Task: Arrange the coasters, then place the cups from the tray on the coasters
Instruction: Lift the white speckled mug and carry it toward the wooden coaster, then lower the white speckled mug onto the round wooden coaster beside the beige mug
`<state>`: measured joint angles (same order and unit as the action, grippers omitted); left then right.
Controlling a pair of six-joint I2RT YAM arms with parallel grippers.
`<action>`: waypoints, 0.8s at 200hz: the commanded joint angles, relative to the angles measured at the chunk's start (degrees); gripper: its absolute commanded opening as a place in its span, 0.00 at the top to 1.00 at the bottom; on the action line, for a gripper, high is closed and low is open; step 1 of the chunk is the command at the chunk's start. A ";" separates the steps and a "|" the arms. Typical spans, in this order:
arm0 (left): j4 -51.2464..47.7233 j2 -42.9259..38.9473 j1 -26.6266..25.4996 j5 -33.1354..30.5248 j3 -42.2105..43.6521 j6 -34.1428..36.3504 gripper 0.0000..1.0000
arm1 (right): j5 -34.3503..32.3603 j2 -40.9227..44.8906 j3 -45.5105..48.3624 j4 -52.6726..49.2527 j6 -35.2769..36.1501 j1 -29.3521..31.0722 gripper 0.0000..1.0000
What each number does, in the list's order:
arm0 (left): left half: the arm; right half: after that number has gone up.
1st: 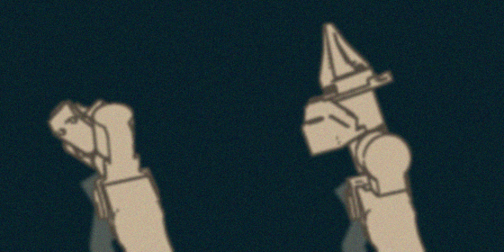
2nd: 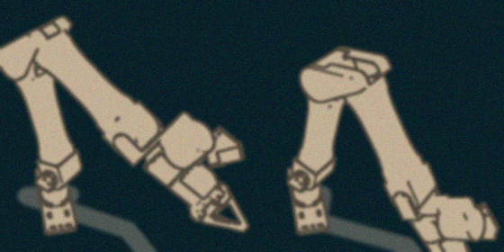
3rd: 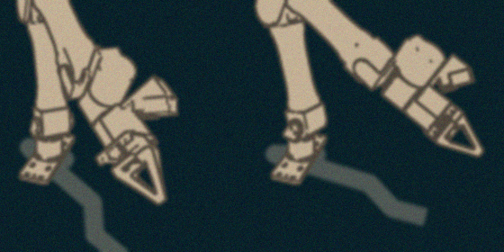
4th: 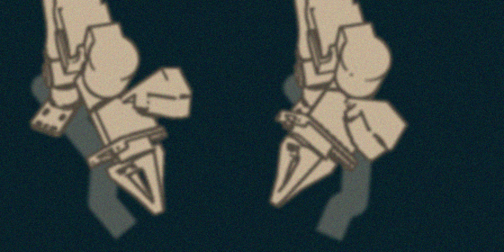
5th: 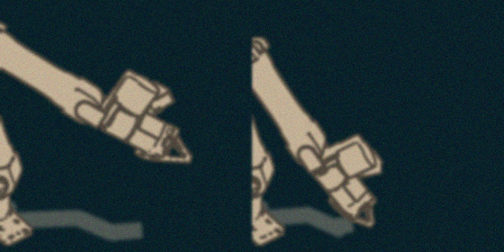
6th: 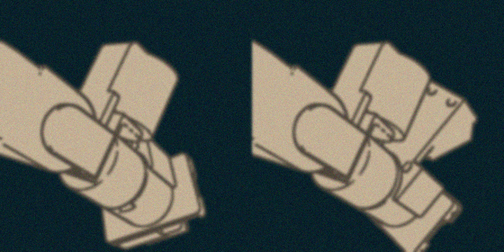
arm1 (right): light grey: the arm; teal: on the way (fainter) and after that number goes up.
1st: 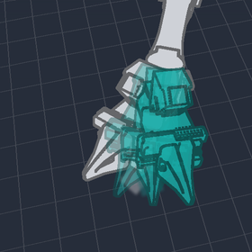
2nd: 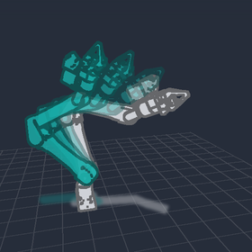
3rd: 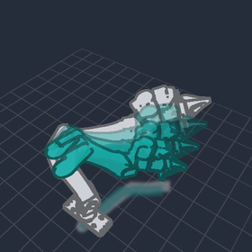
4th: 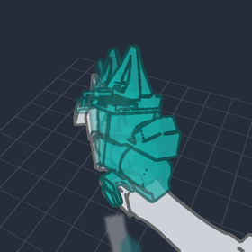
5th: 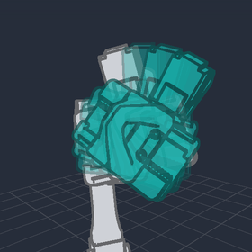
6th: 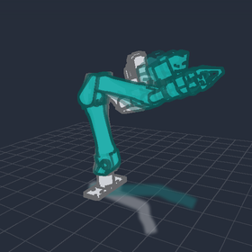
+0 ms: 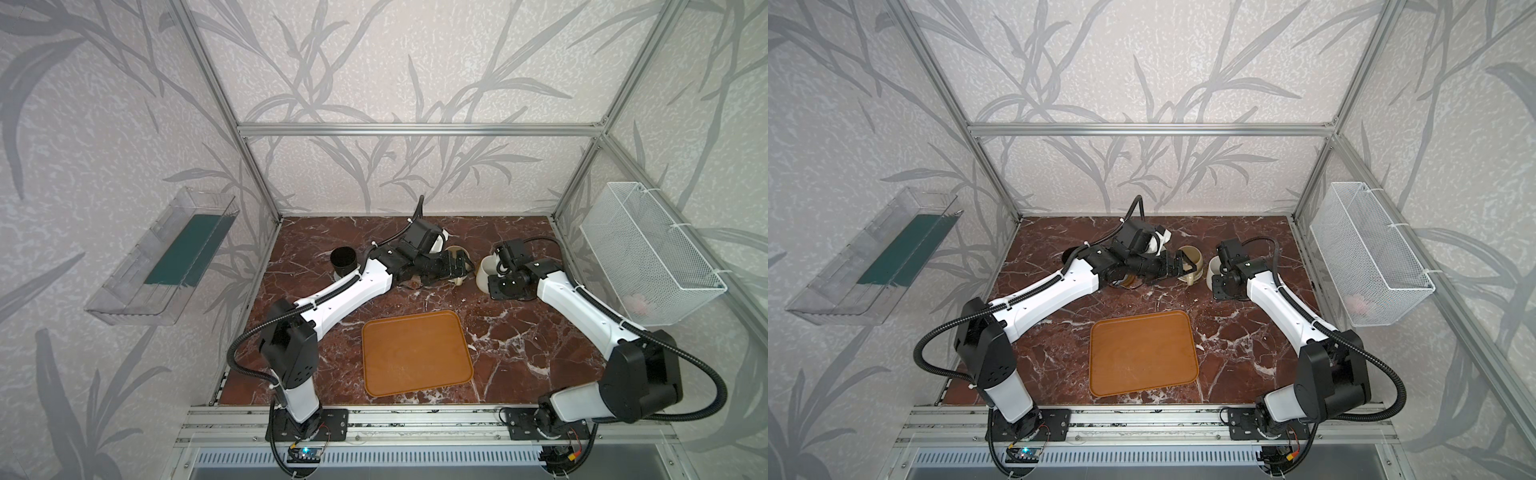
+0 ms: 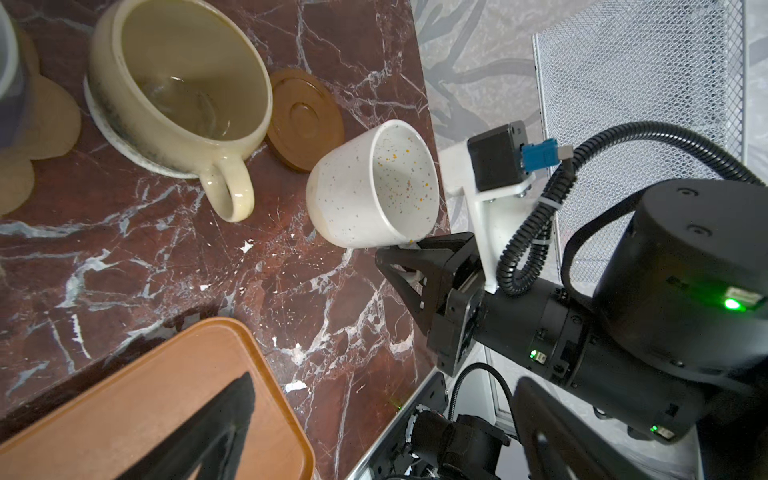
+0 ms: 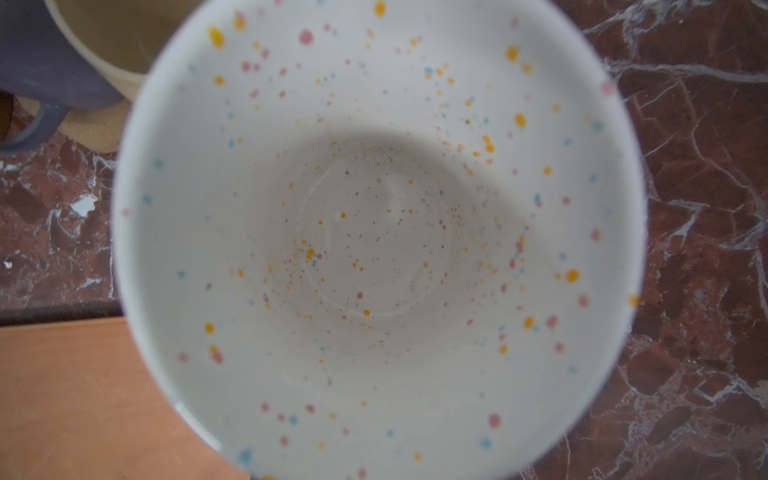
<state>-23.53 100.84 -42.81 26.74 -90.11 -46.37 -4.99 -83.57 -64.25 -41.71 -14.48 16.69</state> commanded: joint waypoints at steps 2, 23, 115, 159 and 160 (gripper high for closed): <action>-1.92 1.65 -0.01 -2.06 -2.89 1.72 0.01 | -0.87 -0.96 -3.28 5.69 0.60 -1.75 1.00; -1.56 3.18 0.04 -3.40 -4.04 1.34 0.01 | -0.64 -3.28 -4.52 6.05 0.67 -3.24 1.00; -3.57 7.67 1.19 -4.05 -10.40 2.18 0.01 | -1.61 -13.90 -12.03 6.94 0.64 -5.59 1.00; -4.24 7.92 1.67 -4.77 -11.10 3.12 0.01 | -2.26 -17.63 -13.81 7.51 1.38 -5.66 1.00; -4.24 7.90 1.63 -4.77 -11.08 3.13 0.01 | -2.23 -17.70 -13.85 7.56 1.38 -5.68 1.00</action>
<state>-26.94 108.20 -41.45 22.55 -99.24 -44.49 -5.54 -101.27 -74.87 -37.41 -13.85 11.29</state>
